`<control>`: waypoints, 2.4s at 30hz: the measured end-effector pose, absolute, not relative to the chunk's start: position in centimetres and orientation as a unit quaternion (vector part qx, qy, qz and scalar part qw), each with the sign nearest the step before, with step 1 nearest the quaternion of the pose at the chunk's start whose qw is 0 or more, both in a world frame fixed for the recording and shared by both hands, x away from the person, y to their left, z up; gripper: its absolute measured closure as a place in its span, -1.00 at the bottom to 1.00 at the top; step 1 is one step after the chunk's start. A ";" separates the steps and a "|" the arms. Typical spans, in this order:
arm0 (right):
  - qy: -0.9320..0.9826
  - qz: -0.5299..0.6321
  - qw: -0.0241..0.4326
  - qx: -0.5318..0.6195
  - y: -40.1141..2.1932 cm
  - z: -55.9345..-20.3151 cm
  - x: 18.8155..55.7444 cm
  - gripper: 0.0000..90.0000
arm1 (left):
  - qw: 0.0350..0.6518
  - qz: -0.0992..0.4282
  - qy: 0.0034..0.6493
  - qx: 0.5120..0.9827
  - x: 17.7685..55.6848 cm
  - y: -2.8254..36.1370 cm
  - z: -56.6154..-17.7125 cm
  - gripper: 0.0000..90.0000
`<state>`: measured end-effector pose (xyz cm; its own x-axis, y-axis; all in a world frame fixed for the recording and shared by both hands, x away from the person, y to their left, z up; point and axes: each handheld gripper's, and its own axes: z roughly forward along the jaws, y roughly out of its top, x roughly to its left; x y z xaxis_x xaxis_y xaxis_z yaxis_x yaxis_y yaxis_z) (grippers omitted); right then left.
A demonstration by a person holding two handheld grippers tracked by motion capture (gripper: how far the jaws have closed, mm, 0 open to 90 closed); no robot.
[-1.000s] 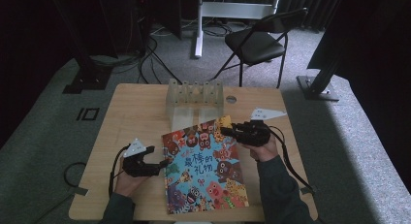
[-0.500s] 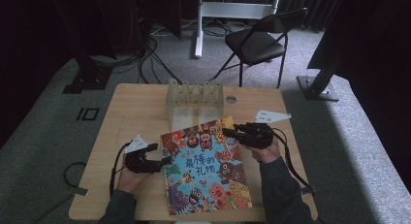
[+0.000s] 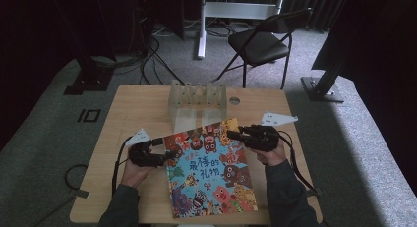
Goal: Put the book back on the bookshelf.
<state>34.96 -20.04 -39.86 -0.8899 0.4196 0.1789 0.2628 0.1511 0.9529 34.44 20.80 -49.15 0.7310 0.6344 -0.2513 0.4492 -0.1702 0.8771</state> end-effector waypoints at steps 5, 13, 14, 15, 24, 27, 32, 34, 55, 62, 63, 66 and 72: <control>0.755 0.613 0.066 0.221 -20.1 -39.8 34.8 0.61 | 0.551 0.063 0.354 0.753 35.0 20.7 -49.3 -0.69; 0.754 0.615 0.069 0.218 -20.2 -39.7 34.7 0.61 | 0.562 0.031 0.355 0.747 35.5 20.7 -49.6 -0.71; 0.754 0.616 0.069 0.217 -20.2 -39.7 34.7 0.61 | 0.562 0.027 0.355 0.746 35.6 20.8 -49.6 -0.72; 0.753 0.617 0.068 0.216 -20.2 -39.7 34.7 0.61 | 0.565 0.017 0.355 0.744 35.7 20.8 -49.7 -0.73; 0.747 0.629 0.063 0.208 -20.6 -39.9 34.7 0.62 | 0.574 0.000 0.337 0.746 36.0 19.7 -49.0 -0.79; 0.750 0.624 0.060 0.213 -21.0 -39.8 34.9 0.62 | 0.575 0.005 0.338 0.745 35.9 19.9 -48.5 -0.63; 0.747 0.621 0.059 0.228 -21.9 -40.0 35.3 0.60 | 0.580 0.016 0.331 0.744 35.5 20.4 -47.3 -0.31; 0.749 0.616 0.060 0.237 -22.1 -40.1 35.4 0.57 | 0.584 0.019 0.327 0.743 35.4 20.6 -46.9 -0.18; 0.768 0.582 0.108 0.245 -23.1 -39.6 35.0 0.37 | 0.599 0.056 0.261 0.755 33.6 21.3 -42.3 0.35; 0.764 0.582 0.124 0.248 -23.3 -39.8 34.8 0.36 | 0.610 0.066 0.247 0.750 33.3 21.3 -41.3 0.47; 0.764 0.582 0.127 0.248 -23.3 -39.8 34.8 0.35 | 0.616 0.068 0.243 0.746 33.2 21.3 -40.9 0.49; 0.762 0.582 0.139 0.248 -23.3 -39.8 34.8 0.34 | 0.630 0.073 0.235 0.737 32.9 21.2 -40.4 0.56; 0.760 0.580 0.163 0.241 -23.3 -39.7 34.6 0.36 | 0.633 0.091 0.224 0.735 32.6 21.0 -39.4 0.62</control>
<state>34.59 -23.31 -39.66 -0.8306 0.5560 0.0332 0.1786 0.2094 0.9614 32.59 20.97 -39.40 0.8828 0.4452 -0.1499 0.2141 -0.0973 0.9720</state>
